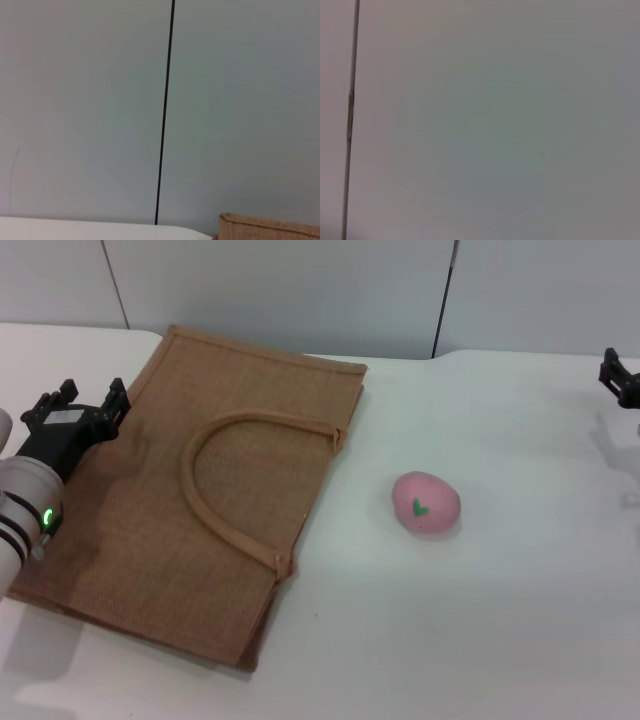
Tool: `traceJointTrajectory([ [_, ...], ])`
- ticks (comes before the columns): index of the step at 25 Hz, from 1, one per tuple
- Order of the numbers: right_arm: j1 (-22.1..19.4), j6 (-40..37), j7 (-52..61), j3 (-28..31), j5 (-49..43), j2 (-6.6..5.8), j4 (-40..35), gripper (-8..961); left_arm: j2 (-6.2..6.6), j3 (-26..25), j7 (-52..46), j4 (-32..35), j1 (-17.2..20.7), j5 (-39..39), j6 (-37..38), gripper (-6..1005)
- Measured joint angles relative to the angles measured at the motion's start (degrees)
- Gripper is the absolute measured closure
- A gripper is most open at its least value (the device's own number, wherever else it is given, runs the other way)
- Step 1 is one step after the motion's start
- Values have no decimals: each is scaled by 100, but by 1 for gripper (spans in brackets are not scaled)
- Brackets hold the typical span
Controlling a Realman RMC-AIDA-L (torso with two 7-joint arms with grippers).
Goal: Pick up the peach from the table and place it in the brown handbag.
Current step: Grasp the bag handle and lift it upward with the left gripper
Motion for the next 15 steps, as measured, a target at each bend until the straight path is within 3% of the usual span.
traceJointTrajectory([
  [15, 95, 184, -1, 12, 0, 0, 42, 133, -3, 0, -3, -2, -22, 0, 8, 341],
])
